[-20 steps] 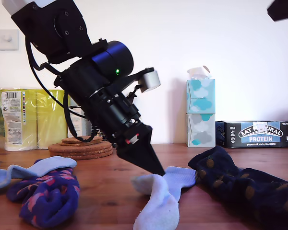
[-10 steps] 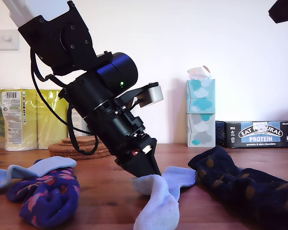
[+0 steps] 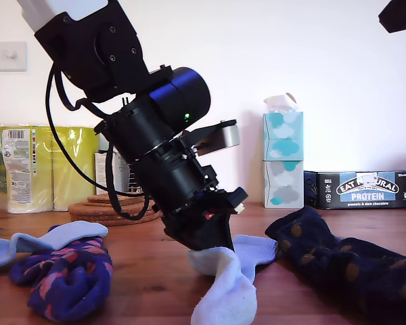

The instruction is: Pair up the socks based on colour and pattern, by placing each sock on top of its pair

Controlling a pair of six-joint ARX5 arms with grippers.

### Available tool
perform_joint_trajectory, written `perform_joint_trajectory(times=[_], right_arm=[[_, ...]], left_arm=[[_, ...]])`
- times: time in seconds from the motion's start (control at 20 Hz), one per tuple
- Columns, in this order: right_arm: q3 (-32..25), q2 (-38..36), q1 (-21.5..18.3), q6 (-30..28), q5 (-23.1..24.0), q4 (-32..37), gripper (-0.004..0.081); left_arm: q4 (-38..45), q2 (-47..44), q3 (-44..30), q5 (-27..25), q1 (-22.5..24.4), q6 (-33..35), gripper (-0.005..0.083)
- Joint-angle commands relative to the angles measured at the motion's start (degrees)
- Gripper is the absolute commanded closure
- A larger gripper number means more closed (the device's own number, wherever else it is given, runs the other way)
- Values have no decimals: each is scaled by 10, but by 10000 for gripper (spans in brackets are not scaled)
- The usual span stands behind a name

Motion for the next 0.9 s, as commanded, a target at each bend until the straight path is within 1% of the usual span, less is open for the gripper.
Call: perform_joint_trajectory(times=[0.0,0.1,0.25,0.35,0.45,0.65,0.8,0.85], right_arm=[[-11,0,2,-2,0,5,783],[-11,0,2,-2,0,5,783],[-11,0,2,-2,0,5,783],[-11,0,2,-4,0,5,783],[-11,0,2,-4,0,5,783],[-11,0,2,-9,4,5,783],[-11,0,2,-13,5,5,783],[-11,0,2,-13,12,6,783]], left_arm=[[-8,33,-8,-17,3,-26,795],[-8,37,-8,-29,9,-70,795],[-15,37,-8,-70,15,-116,795],[-17,36,-8,-80,16,-124,795],[-17,36,-8,-93,16,-152,795],[-17,13,-2,-88,14,-158,795],[-30,-31,13,-87,14,-154,795],[-32,-49,19,-84,14,-149,795]])
